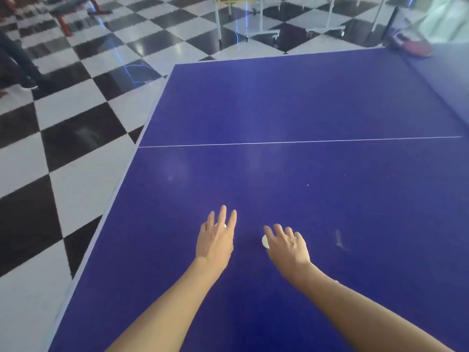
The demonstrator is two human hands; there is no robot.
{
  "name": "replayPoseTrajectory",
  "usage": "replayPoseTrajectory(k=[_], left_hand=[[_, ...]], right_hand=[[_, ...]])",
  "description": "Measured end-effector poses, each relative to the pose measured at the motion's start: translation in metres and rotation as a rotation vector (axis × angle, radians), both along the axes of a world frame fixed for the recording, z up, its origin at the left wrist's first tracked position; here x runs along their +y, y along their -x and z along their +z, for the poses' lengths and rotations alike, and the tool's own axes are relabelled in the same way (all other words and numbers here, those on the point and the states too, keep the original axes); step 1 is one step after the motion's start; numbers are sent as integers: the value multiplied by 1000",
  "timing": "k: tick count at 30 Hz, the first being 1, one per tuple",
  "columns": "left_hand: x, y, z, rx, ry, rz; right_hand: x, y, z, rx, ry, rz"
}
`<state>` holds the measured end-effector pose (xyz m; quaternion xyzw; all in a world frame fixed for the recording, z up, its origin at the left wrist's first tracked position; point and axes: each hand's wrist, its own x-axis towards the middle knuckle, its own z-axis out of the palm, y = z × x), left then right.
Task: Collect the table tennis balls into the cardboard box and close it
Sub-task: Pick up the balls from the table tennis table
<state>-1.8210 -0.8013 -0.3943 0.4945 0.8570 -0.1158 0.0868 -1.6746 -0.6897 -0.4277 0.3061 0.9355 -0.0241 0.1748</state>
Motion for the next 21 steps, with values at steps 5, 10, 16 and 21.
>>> replayPoseTrajectory(k=[5,10,16,21], left_hand=[[12,24,-22,5,148,-66],[21,37,-40,-43,214,-83],[16,41,-54,-76,223,-73],[12,40,-50,-50,143,-52]], right_hand=[[-9,10,-17,-5,21,-72],[-8,11,-29,-12,55,-116],[-3,9,-39,-5,97,-124],[-1,5,-29,10,81,-91]])
